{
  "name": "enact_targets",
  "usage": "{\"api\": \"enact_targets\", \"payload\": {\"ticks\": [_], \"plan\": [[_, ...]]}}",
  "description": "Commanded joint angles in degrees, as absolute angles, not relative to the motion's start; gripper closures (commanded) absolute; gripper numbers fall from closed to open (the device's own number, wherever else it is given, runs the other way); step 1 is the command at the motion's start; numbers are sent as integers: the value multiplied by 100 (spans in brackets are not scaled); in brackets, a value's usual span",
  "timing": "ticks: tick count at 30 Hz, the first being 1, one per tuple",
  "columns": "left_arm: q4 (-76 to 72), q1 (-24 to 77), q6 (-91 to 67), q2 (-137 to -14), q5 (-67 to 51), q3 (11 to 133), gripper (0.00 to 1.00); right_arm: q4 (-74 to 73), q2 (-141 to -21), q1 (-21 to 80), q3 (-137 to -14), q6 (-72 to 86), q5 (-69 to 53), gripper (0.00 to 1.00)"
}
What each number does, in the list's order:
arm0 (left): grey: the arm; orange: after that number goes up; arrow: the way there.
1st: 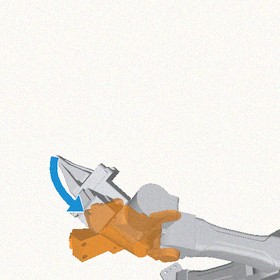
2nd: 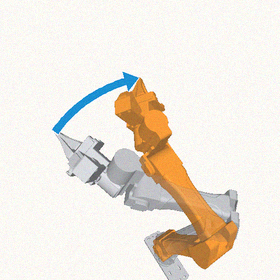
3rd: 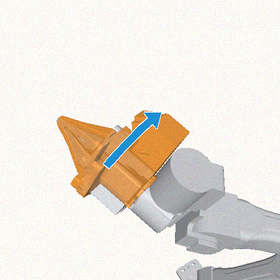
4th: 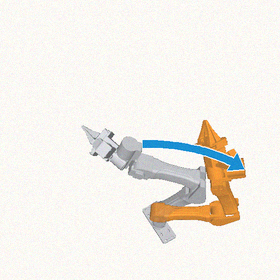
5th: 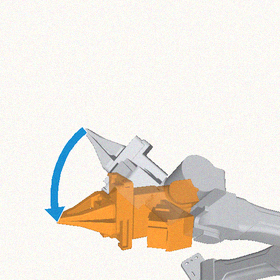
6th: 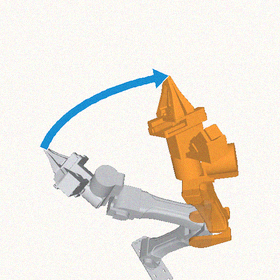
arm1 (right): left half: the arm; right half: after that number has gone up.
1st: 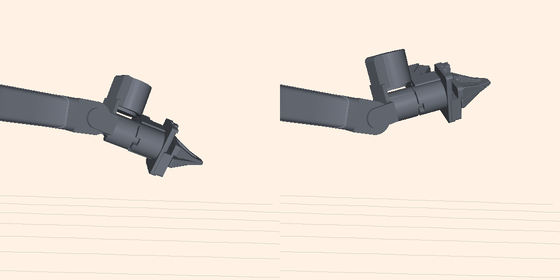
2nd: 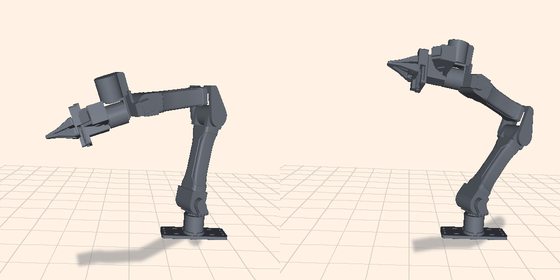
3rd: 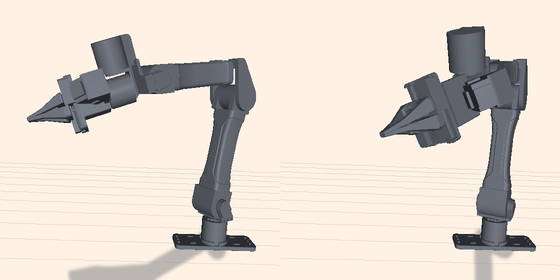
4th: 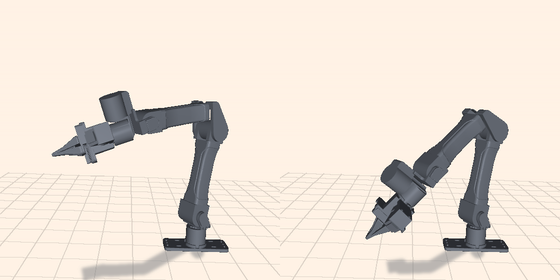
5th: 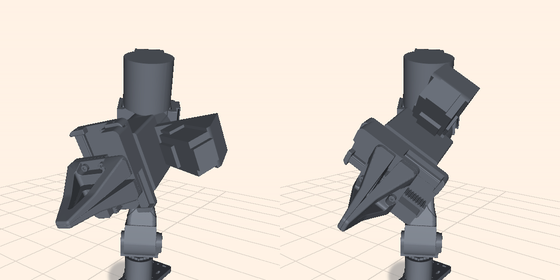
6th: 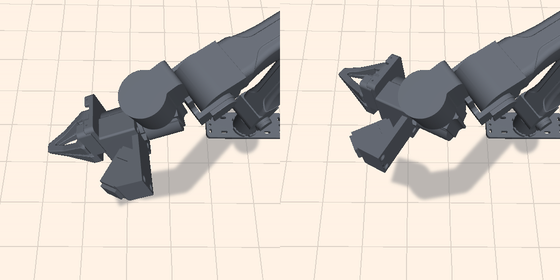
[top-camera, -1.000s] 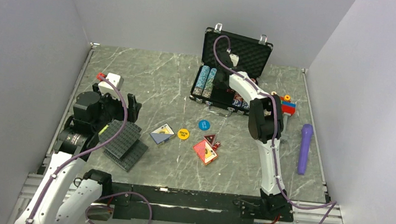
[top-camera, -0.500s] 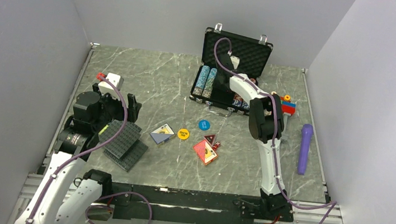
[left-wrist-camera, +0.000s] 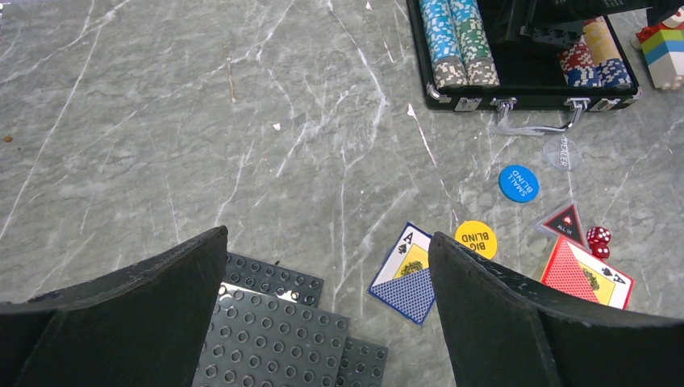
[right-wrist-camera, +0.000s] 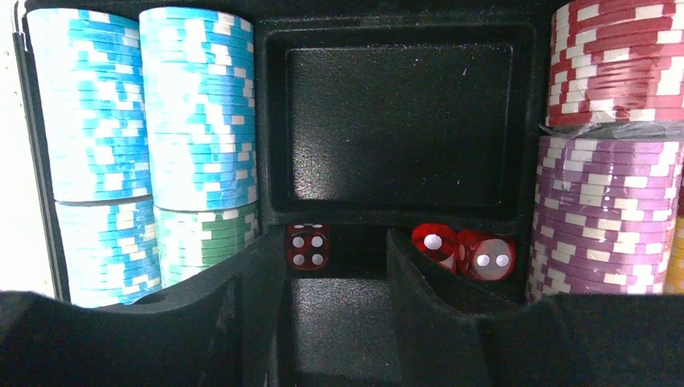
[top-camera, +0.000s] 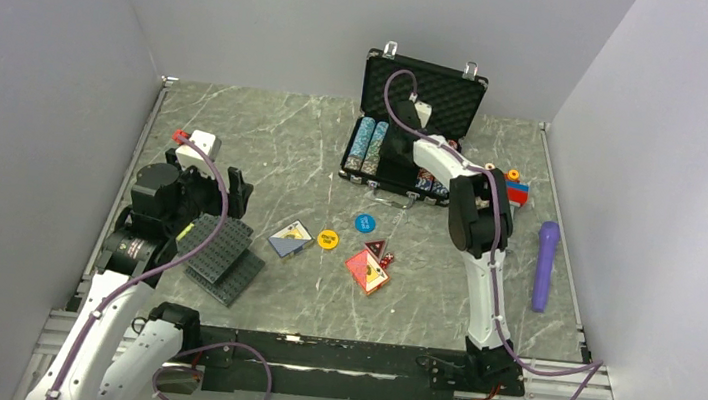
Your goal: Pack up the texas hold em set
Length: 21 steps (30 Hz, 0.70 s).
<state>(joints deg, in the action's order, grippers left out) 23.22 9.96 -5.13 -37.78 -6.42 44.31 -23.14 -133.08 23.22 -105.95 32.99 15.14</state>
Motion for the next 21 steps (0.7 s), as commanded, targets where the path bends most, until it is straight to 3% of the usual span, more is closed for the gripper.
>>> {"api": "enact_targets", "payload": {"ticks": [1,12,21], "plan": [[2100,1020,-472,-3801,-711,4455,2,-2033,-12789,2359,-10509,3201,1528,46],[2084,1020,-483,-3819,-731,4456,2,-1611,-12557,2254,-10211,2756,1011,39],[2093,1020,-478,-3834,-719,4456,2,-1518,-12129,2268,-9852,2423,1063,39]]}}
